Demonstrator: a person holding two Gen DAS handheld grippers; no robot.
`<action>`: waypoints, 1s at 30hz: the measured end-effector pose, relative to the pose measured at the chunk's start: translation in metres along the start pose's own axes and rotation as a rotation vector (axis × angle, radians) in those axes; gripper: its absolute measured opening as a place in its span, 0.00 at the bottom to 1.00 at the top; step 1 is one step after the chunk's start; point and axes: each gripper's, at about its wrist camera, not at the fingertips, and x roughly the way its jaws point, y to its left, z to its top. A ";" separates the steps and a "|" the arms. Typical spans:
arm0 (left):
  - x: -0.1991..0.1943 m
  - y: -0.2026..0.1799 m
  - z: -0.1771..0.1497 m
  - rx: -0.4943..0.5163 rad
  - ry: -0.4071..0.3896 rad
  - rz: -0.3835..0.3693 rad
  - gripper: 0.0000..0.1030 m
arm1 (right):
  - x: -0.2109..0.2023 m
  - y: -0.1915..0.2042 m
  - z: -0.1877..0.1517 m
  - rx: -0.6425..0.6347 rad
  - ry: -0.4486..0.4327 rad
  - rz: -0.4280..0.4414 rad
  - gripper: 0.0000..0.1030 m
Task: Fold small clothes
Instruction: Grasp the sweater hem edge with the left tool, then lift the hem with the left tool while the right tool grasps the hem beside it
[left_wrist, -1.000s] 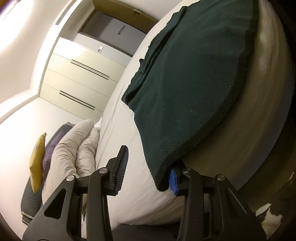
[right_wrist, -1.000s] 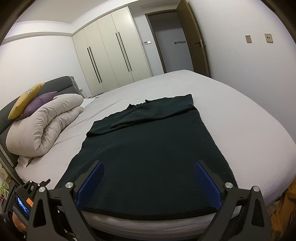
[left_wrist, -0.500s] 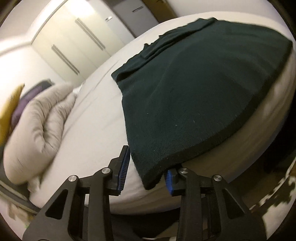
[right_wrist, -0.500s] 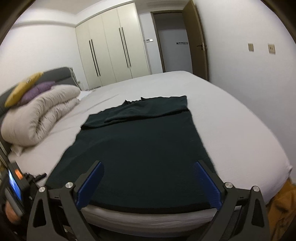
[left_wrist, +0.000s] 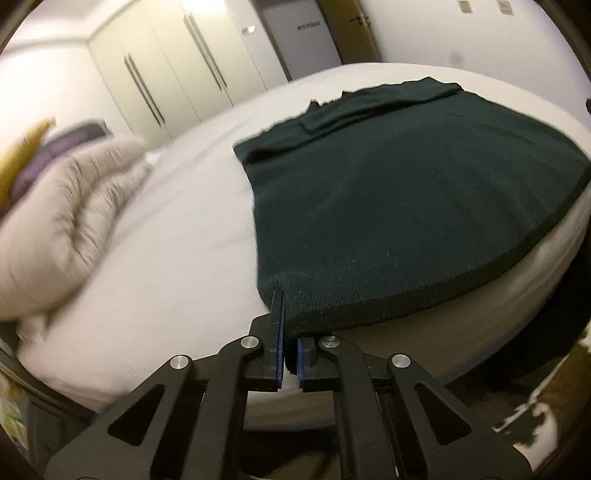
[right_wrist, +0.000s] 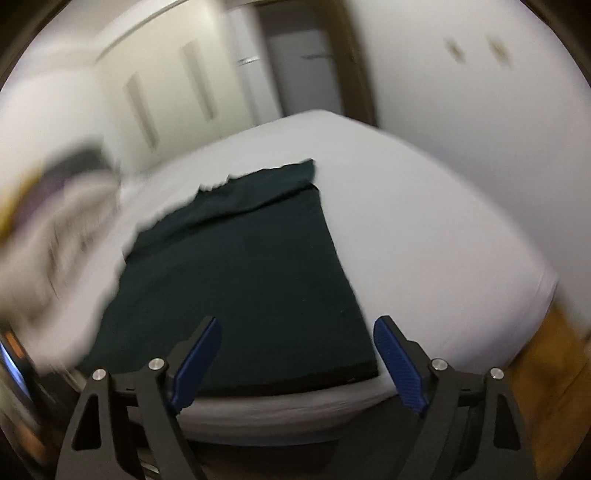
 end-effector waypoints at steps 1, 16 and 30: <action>-0.005 -0.005 -0.001 0.029 -0.021 0.028 0.03 | 0.000 0.005 -0.001 -0.034 0.016 0.018 0.84; 0.011 0.030 -0.003 -0.251 0.140 -0.260 0.04 | 0.028 -0.085 -0.014 0.585 0.157 0.259 0.77; 0.045 0.106 -0.048 -0.880 0.364 -0.764 0.12 | 0.084 -0.133 -0.037 0.734 0.334 0.484 0.74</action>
